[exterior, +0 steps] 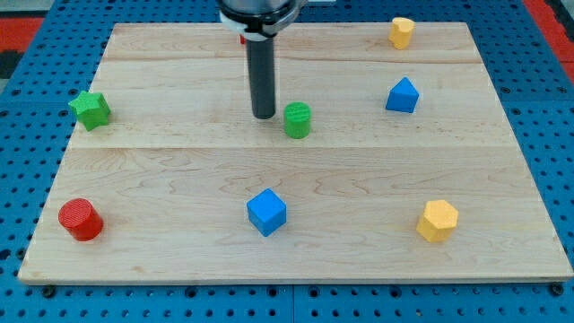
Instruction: Move green star away from the center left of the board
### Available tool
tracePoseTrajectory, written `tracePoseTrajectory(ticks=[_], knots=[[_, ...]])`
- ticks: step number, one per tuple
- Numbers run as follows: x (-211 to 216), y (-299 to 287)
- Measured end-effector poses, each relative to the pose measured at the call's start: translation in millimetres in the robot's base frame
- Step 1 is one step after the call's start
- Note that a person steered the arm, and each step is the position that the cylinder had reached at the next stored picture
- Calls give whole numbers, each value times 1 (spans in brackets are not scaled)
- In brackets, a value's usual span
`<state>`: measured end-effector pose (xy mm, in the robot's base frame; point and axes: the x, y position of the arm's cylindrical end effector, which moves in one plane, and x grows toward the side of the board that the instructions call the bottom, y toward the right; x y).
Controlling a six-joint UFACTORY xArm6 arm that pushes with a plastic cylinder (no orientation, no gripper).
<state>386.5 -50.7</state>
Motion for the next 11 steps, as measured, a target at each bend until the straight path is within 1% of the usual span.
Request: tracePoseTrajectory(ticks=[1, 2, 3, 4, 5, 6, 7, 8, 9, 10, 11], knots=[[53, -23], [75, -88], [69, -197], [57, -252], [14, -243], [-16, -212], [-22, -143], [-51, -160], [-71, -173], [-98, -124], [-82, -57]])
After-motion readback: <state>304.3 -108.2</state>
